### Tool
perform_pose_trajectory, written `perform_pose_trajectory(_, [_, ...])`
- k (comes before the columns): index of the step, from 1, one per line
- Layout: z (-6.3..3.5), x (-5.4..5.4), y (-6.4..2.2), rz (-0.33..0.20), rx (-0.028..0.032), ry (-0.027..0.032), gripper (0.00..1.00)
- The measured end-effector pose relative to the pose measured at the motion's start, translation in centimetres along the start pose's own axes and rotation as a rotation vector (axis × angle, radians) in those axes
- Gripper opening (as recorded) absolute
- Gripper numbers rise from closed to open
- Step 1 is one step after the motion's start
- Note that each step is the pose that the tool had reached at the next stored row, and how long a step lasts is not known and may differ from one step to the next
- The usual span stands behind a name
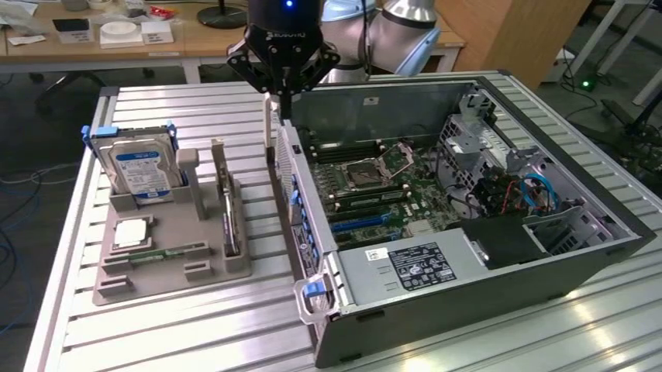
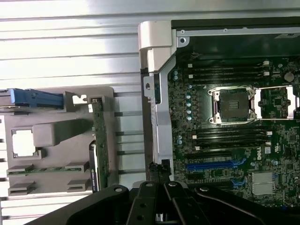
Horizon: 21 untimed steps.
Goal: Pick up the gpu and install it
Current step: 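Reach for the gpu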
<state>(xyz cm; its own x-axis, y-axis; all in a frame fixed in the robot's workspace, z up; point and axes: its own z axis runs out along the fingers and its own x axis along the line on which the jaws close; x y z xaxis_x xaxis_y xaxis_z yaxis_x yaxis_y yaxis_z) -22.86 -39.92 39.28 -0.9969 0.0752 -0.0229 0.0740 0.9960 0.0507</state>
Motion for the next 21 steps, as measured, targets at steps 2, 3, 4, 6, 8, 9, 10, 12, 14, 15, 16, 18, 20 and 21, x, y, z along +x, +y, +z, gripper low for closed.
perform_pose_trajectory(2, [-0.01, 0.3, -0.02, 0.000, 0.0001, 0.0001, 0.11])
perform_pose_trajectory(3, [-0.01, 0.5, -0.03, 0.000, 0.0000, 0.0000, 0.11])
perform_pose_trajectory(4, [-0.01, 0.7, -0.05, 0.000, 0.0001, 0.0001, 0.11])
perform_pose_trajectory(6, [-0.02, 1.0, -0.07, 0.000, 0.0000, 0.0000, 0.11])
perform_pose_trajectory(8, [-0.02, 1.3, -0.09, 0.000, 0.0000, 0.0001, 0.11])
perform_pose_trajectory(9, [-0.02, 1.4, -0.10, -0.001, 0.0000, 0.0001, 0.11])
perform_pose_trajectory(10, [-0.02, 1.6, -0.12, -0.001, 0.0000, 0.0001, 0.11])
perform_pose_trajectory(12, [-0.03, 1.9, -0.14, -0.001, 0.0001, 0.0001, 0.11])
perform_pose_trajectory(14, [-0.03, 2.1, -0.16, -0.001, 0.0001, 0.0001, 0.11])
perform_pose_trajectory(15, [-0.03, 2.3, -0.17, -0.001, 0.0000, 0.0001, 0.11])
perform_pose_trajectory(16, [-0.04, 2.4, -0.18, -0.001, 0.0001, 0.0001, 0.11])
perform_pose_trajectory(18, [-0.05, 2.8, -0.21, -0.001, 0.0000, 0.0001, 0.11])
perform_pose_trajectory(20, [-0.05, 3.2, -0.24, -0.002, 0.0000, 0.0001, 0.11])
perform_pose_trajectory(21, [-0.06, 3.4, -0.26, -0.002, 0.0000, 0.0001, 0.11])
